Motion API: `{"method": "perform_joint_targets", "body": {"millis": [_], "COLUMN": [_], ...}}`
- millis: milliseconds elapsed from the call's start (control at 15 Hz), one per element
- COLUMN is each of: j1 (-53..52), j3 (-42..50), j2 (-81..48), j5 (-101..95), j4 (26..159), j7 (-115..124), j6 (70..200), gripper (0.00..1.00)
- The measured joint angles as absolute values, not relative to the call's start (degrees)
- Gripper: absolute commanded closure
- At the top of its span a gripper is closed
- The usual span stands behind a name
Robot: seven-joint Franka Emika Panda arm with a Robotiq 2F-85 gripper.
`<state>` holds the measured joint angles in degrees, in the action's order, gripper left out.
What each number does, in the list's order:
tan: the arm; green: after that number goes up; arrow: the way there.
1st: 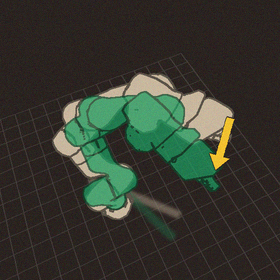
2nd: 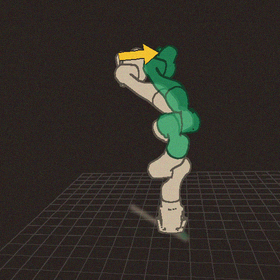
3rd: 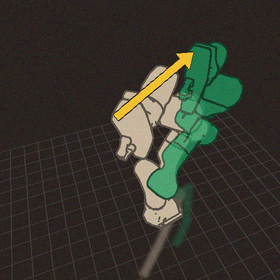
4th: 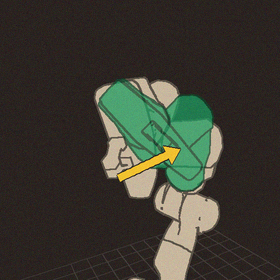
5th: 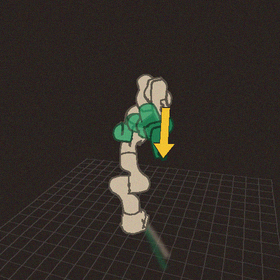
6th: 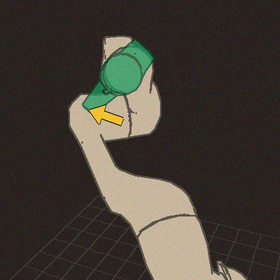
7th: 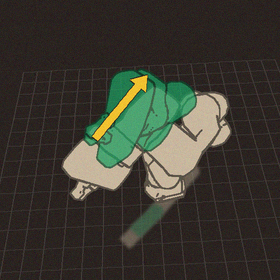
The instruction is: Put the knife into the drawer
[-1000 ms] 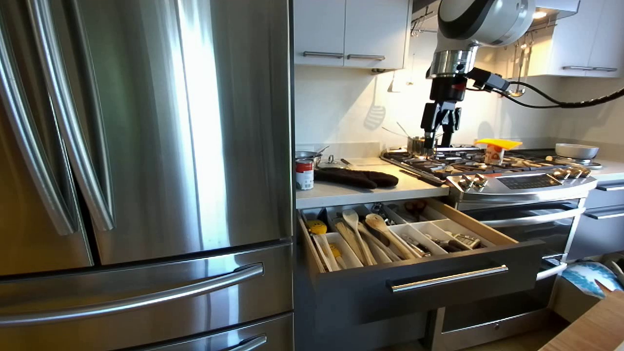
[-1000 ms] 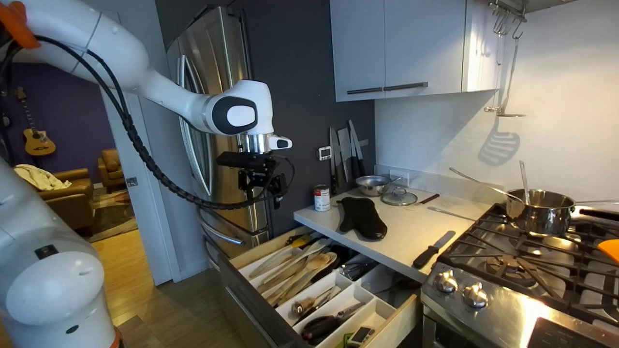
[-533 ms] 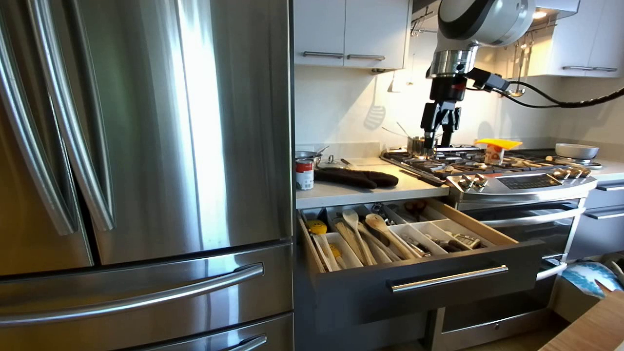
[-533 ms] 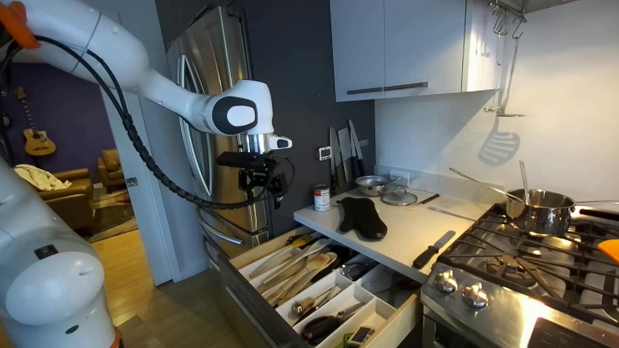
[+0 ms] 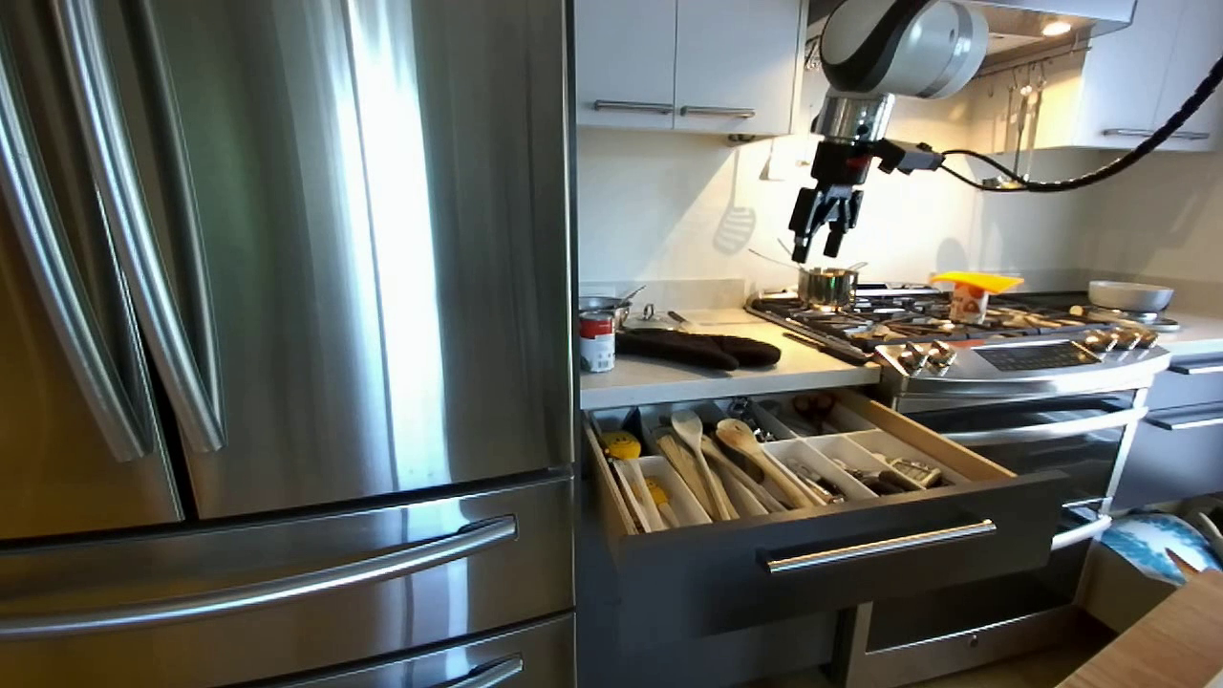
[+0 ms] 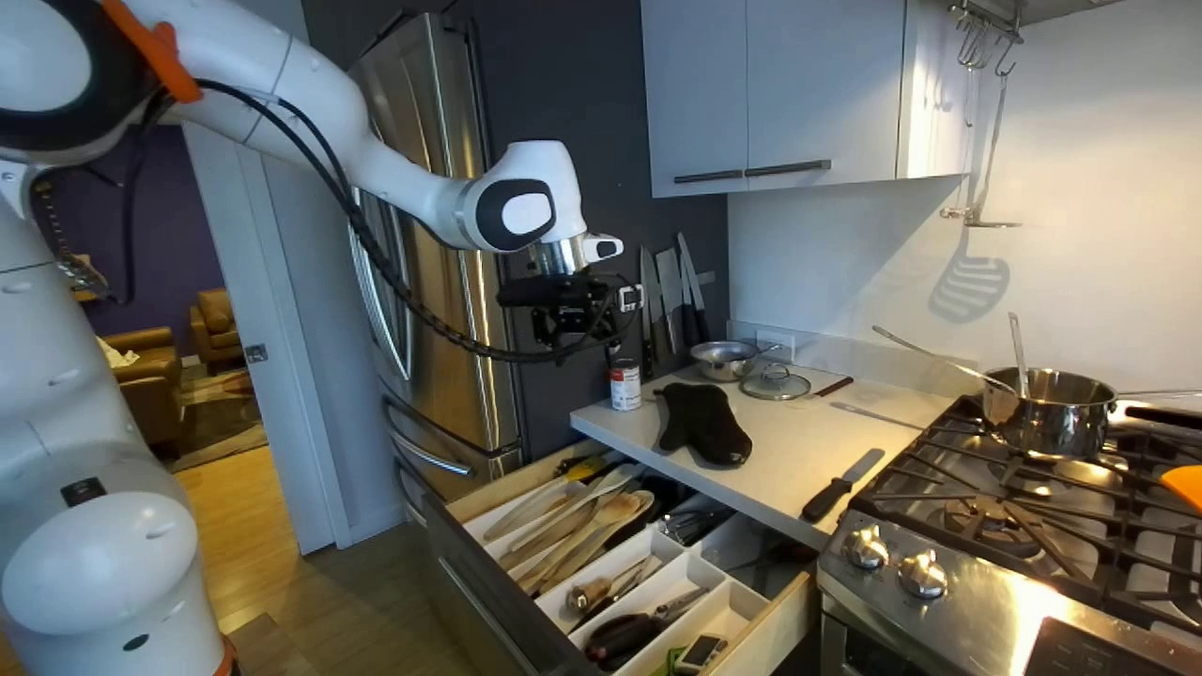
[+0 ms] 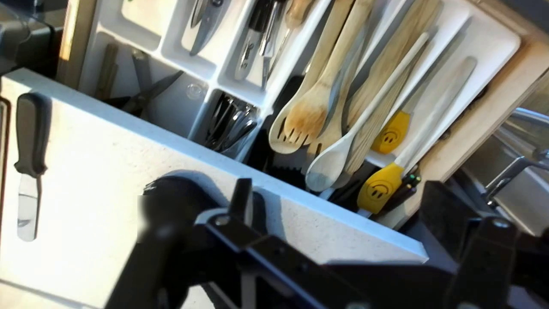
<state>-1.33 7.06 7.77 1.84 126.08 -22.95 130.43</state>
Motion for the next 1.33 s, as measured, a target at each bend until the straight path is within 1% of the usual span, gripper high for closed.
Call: {"method": "perform_joint_targets", "body": {"millis": [467,800,1067,1333], "j1": [5.6,11.9,15.1,15.3], "j3": [7.8,7.1,6.1,5.4], "j2": [-12.2,-24.2,-31.9,-31.3], "j5": [9.4,13.3,13.0,12.9], "j4": [104.1,91.3,85.3,85.2], "j7": [-23.7,-23.5,-23.2,-23.2], "j6": [132.2,134.7,136.5,136.7], "gripper": [0.0,0.0,0.0,0.0]}}
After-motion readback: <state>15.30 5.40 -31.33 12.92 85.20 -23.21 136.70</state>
